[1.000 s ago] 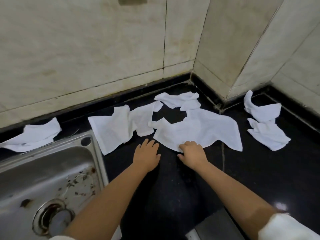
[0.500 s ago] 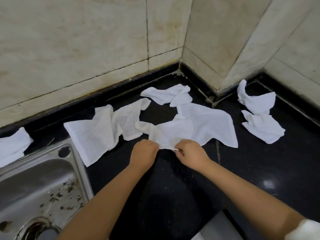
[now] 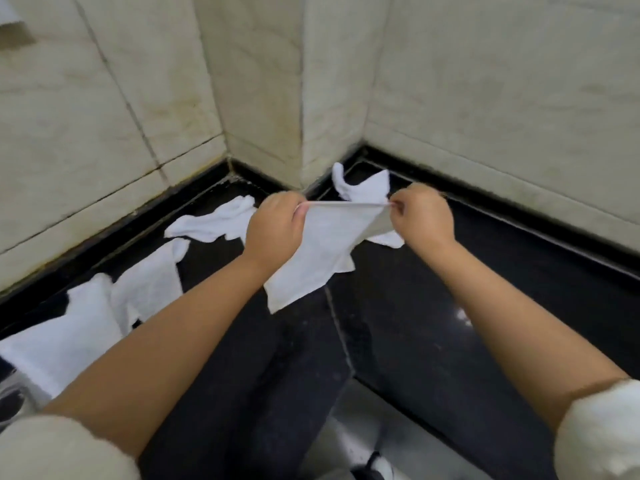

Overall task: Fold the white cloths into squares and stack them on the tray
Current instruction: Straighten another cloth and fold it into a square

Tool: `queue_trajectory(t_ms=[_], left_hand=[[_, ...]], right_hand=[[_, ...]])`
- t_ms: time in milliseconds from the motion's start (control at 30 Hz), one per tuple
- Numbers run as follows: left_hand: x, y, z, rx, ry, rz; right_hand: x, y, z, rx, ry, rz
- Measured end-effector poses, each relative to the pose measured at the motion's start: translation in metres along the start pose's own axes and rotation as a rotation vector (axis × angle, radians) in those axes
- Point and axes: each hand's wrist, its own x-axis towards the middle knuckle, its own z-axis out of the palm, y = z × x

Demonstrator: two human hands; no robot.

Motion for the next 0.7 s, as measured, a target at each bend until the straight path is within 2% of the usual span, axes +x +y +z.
queue_trajectory(t_ms=[200,267,333,433,533,633,700], left_hand=[[0.045,0.117,0.066,-0.119,-0.023,0.289],[0.044,0.148,0.09,-0.154,-0.102,0.379],[0.033,0.17,0.113,-0.182,-0.255,0.437],[0.005,0.191,0.145,-0.167,-0.48,0.501],[-0.027,0.201,0.171,-0.045,-0.792,0.544],[-0.059,0.204,0.193,0.102,-1.162,0.566],[-0.077,0.203,0.204,0.176,-1.377,0.554]], right_hand=[[-0.038,0.12,-0.091,-0.115,0.341,0.19],[-0.066,0.158,-0.114,-0.158,0.382,0.196],[-0.104,0.194,-0.128,-0.206,0.347,0.163],[-0.171,0.235,-0.129,-0.262,0.153,0.103],[-0.235,0.26,-0.11,-0.252,-0.122,0.109],[-0.276,0.263,-0.087,-0.203,-0.621,0.196],[-0.294,0.262,-0.073,-0.109,-0.882,0.269]])
